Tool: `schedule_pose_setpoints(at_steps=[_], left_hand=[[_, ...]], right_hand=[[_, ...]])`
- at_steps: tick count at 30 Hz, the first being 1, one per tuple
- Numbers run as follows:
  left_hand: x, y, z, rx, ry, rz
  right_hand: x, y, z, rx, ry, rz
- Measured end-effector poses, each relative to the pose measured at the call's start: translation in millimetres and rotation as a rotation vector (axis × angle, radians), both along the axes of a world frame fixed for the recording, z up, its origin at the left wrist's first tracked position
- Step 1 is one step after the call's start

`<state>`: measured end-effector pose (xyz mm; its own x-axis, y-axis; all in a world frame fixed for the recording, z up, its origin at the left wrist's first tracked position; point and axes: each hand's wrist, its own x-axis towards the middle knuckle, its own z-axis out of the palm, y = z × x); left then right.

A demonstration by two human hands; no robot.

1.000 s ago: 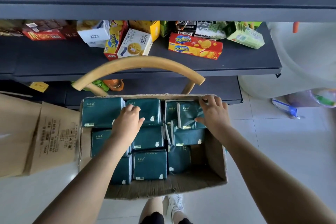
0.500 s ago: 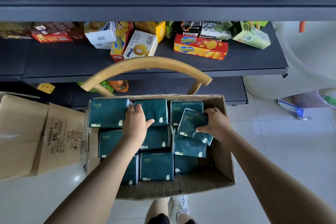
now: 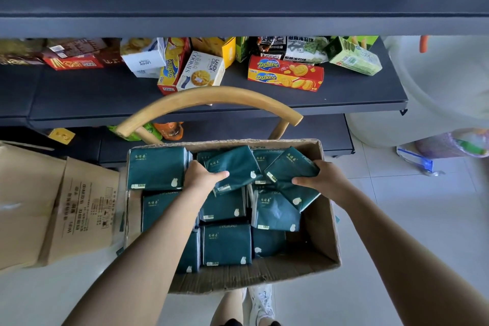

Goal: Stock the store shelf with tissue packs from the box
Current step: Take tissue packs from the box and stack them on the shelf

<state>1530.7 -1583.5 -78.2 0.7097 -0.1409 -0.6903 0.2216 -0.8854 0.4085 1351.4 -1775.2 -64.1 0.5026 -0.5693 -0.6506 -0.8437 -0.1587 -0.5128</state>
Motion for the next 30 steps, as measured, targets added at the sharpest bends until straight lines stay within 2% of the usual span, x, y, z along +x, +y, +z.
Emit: schedule_pose_setpoints(at_steps=[3,7,13,18,22,26,30], left_hand=[[0.2,2.9,-3.6,-0.061,0.102,0.044],[-2.1,7.5,10.2,-0.21,0.133,0.125],[1.3,30.6,81.8,-0.511,0.182,0.311],[3.5,61.9,175.5,-0.728,0.057,0.397],[2.9,92.3,253.2,-0.869,-0.059,0.397],[11.6,123.2,326.4,-1.002,-0.195,0.408],[36.9,155.9,384.3,-1.091,-0.319,0.4]], right_hand=[[-1.5,1.4,3.7,-0.02,-0.009,-0.017],[-3.2,0.2,22.9,-0.03,-0.074,-0.021],[2.6,-2.5,96.4,-0.126,-0.185,0.077],[14.1,10.2,187.3,-0.178,-0.393,0.147],[30.1,25.6,259.2,-0.244,-0.482,0.215],[54.2,47.1,331.8,-0.368,-0.65,0.199],[83.0,72.5,400.8,-0.391,-0.769,0.265]])
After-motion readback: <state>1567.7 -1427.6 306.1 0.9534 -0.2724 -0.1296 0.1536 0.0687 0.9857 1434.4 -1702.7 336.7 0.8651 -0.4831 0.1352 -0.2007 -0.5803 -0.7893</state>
